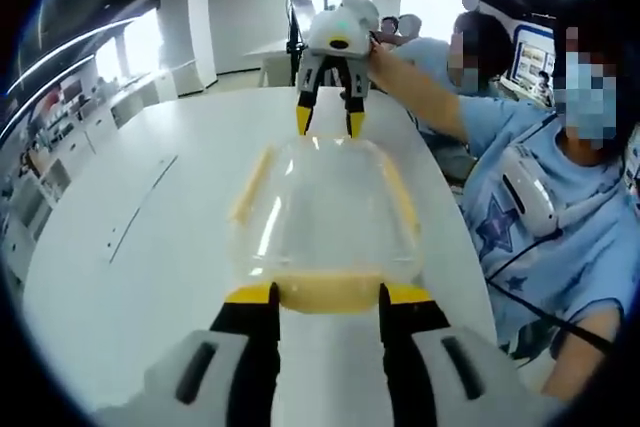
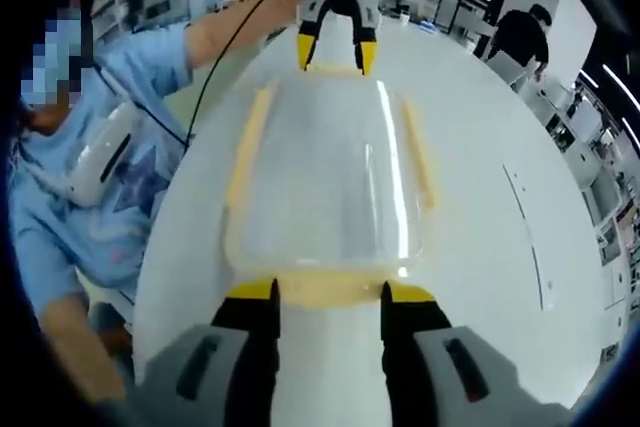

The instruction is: Snap each plastic latch of the storage box into its locked position after aligning the lid with the box until every specified latch is closed and the lid sits flush.

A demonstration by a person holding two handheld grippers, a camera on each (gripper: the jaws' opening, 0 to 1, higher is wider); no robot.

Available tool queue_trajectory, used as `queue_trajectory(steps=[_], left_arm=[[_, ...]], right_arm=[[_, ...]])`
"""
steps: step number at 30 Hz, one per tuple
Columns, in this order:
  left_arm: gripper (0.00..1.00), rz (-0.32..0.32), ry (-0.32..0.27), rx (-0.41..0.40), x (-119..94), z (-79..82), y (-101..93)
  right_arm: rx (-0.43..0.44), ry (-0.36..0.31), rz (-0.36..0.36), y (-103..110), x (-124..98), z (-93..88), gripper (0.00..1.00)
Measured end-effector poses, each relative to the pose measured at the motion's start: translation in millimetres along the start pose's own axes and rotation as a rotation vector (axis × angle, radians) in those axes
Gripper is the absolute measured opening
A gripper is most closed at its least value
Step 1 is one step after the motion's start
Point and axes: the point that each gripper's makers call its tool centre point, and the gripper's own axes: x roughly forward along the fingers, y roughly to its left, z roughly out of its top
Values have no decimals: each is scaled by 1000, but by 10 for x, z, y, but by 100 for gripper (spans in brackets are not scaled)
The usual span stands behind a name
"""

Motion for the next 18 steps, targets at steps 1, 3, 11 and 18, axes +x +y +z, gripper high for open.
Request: queue_trajectory(steps=[1, 3, 11, 18], left_arm=[[38, 0, 1, -1, 4, -7, 2], [38, -7, 8, -5, 11, -31, 14], [39, -19, 41, -23, 18, -155, 60], [39, -17, 62, -34, 61, -241, 99]], right_arm=[[-2, 4, -3, -1, 15, -2, 39], [3, 14, 6, 12, 47, -2, 39], [11, 10, 19, 15, 66, 42, 39], [19, 3, 11, -9, 86, 37, 39]])
